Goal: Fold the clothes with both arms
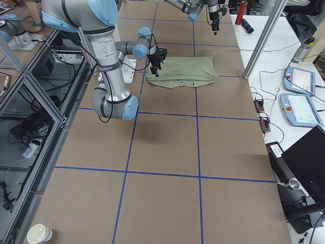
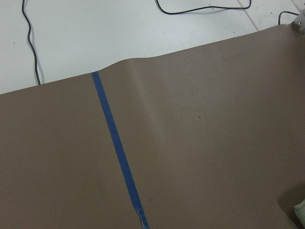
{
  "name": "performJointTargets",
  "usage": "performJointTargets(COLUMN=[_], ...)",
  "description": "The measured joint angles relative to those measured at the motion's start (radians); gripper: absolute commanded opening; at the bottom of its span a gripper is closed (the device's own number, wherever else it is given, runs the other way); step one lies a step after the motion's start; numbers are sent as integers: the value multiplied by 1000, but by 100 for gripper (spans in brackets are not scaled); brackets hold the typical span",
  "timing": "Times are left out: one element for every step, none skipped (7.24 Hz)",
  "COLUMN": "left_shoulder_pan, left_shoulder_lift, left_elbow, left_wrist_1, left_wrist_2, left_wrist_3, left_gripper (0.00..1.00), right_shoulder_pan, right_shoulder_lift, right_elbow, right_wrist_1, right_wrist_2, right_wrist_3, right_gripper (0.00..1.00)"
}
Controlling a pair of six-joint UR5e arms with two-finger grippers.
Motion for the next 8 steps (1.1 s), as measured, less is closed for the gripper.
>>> performJointTargets(left_shoulder_pan=[0, 0, 0, 0, 0, 0, 0, 0], left_shoulder_lift=[-1, -1, 0, 0, 0, 0, 0, 0], left_elbow=[0, 0, 0, 0, 0, 1, 2, 2], left_wrist_1=[0, 0, 0, 0, 0, 0, 0, 0], left_wrist_2=[0, 0, 0, 0, 0, 0, 0, 0], left_wrist_3=[0, 0, 0, 0, 1, 1, 1, 1], left_gripper=[100, 100, 100, 100, 100, 100, 100, 100], right_shoulder_pan=[33, 53, 61, 60, 46, 25, 6, -6], right_shoulder_lift=[40, 62, 71, 72, 69, 66, 62, 61], right_elbow=[-52, -84, -98, -103, -105, -106, -112, -126], right_wrist_1=[1, 4, 5, 3, 1, 1, 0, 1], right_wrist_2=[52, 108, 157, 200, 231, 241, 241, 236], right_wrist_3=[-81, -180, -284, -391, -497, -573, -609, -634], right_gripper=[97, 89, 80, 74, 70, 66, 59, 55])
